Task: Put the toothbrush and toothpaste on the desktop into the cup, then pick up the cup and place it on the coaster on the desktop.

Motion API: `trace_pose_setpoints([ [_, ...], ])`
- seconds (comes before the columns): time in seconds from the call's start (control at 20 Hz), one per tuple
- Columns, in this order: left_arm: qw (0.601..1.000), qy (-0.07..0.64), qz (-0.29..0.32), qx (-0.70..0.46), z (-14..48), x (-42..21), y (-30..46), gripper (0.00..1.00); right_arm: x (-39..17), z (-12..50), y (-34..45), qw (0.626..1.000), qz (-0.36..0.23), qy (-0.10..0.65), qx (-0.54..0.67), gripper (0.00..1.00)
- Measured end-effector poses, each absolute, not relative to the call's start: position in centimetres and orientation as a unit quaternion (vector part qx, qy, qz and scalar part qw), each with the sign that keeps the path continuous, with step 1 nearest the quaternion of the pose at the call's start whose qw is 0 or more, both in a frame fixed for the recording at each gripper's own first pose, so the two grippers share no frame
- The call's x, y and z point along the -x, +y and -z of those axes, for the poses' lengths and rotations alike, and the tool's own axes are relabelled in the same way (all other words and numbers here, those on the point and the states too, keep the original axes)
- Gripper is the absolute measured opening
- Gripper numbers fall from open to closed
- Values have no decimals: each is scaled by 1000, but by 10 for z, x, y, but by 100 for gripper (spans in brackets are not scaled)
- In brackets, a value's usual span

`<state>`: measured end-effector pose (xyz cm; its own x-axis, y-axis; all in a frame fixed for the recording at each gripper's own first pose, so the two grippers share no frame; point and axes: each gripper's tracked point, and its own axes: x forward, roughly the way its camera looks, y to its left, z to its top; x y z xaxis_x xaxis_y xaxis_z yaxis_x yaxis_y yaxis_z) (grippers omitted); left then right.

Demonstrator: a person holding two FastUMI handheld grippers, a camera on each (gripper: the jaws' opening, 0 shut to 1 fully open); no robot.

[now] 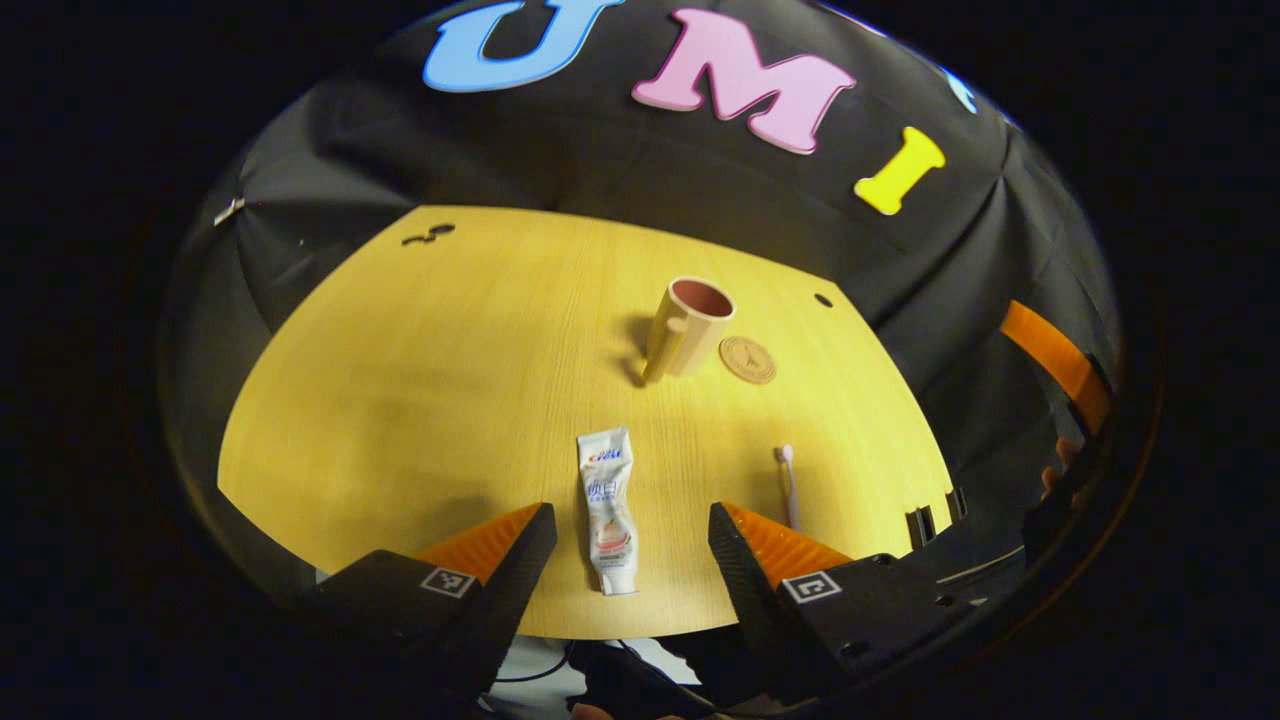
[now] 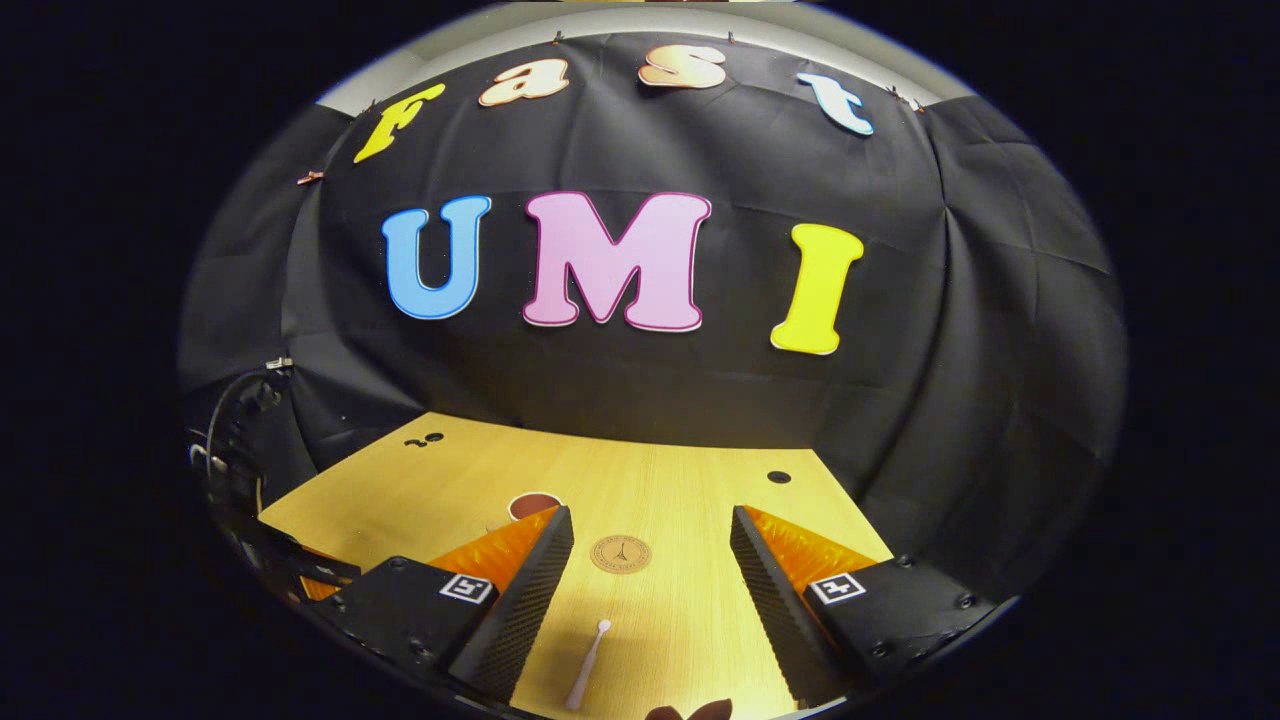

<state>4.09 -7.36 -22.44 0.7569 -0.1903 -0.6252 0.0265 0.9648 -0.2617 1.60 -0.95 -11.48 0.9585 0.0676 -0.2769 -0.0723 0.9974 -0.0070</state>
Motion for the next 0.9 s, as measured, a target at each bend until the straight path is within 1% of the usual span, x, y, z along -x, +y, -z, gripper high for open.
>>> trace_pose_setpoints([
  [0.1,918,370,53,131,245,-53,-73,94,-20,125,-15,988,-37,153,12,98],
  [0.15,913,382,51,132,254,-59,-72,85,-22,129,-17,986,-37,160,11,98],
  [0.2,909,393,48,130,262,-63,-71,93,-24,135,-20,985,-38,167,9,98],
  [0.4,890,440,38,114,293,-80,-63,90,-28,163,-26,978,-39,203,8,98],
  [0.5,877,467,45,107,305,-83,-65,88,-29,177,-30,974,-39,223,12,97],
  [0.6,876,472,47,92,306,-92,-62,87,-29,191,-32,970,-39,242,7,98],
  [0.65,875,475,51,82,305,-95,-62,83,-29,199,-33,967,-39,253,1,98],
  [0.9,862,506,41,20,315,-93,-65,82,-21,240,-29,946,-42,320,-19,98],
])
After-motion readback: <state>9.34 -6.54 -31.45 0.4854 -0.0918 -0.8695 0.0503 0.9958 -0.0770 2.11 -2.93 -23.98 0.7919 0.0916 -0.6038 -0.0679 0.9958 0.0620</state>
